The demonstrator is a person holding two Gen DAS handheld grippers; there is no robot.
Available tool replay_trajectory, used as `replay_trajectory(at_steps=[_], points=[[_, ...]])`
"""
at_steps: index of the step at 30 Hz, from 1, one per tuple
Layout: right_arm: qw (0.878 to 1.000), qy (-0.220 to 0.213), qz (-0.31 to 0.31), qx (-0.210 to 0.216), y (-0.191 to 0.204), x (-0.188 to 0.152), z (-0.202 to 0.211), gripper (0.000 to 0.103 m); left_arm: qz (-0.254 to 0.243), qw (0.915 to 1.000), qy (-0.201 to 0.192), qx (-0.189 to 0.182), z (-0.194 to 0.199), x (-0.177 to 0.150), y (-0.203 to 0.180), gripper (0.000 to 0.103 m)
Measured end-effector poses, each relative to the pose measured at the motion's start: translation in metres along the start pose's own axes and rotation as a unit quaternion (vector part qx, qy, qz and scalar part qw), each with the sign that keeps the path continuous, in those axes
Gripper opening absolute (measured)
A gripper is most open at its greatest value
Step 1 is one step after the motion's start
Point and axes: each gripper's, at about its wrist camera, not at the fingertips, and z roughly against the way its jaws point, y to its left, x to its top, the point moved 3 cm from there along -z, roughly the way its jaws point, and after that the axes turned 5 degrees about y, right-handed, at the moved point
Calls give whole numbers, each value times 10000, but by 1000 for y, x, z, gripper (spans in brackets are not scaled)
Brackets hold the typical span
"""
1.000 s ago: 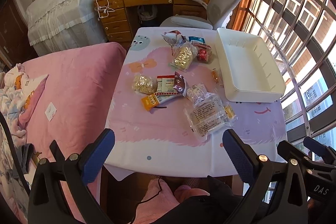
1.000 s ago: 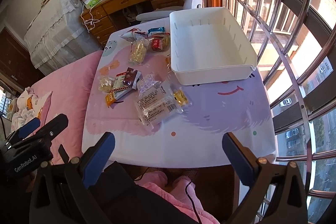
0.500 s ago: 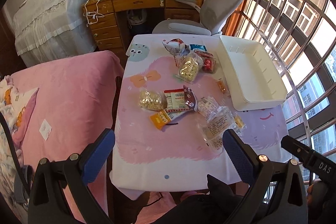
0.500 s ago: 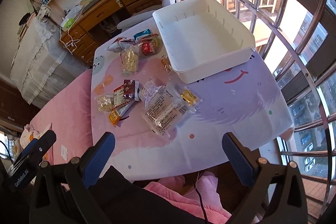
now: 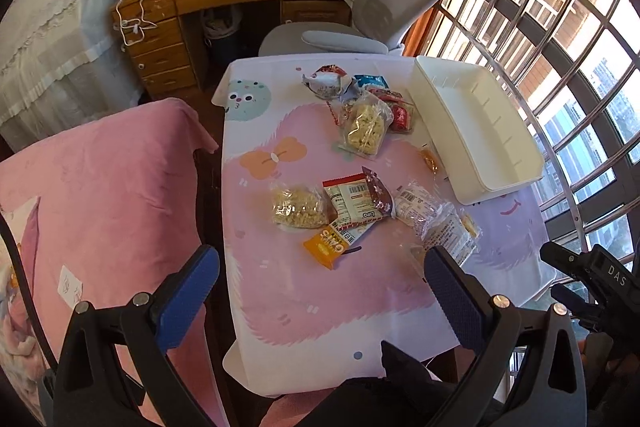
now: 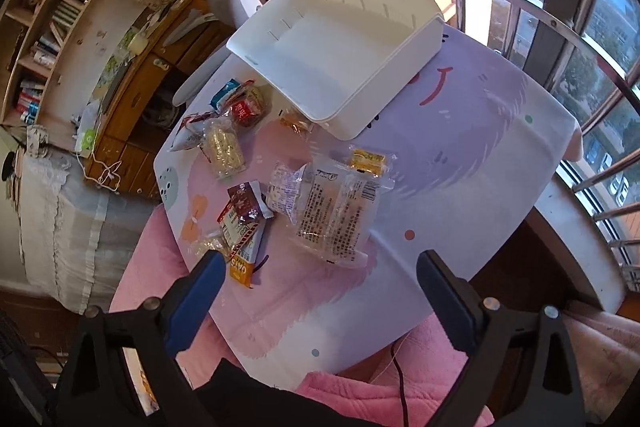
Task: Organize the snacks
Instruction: 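Move the right tool toward the clear bag of snack bars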
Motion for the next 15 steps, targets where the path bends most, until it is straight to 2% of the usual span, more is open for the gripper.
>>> replay_trajectory(at_steps=[4,9,15], points=[[9993,134,-321,-108,-3,-3,-13,97,125,9996,244,-122,-27,4,12,102],[9959,533,-695,-209,-12,-2,-37,97,381,9977,530,-181,-61,13,22,102],[9827,1187,-1409,-200,-31,7,-79,97,634,9938,910,-21,-102,25,27,102]])
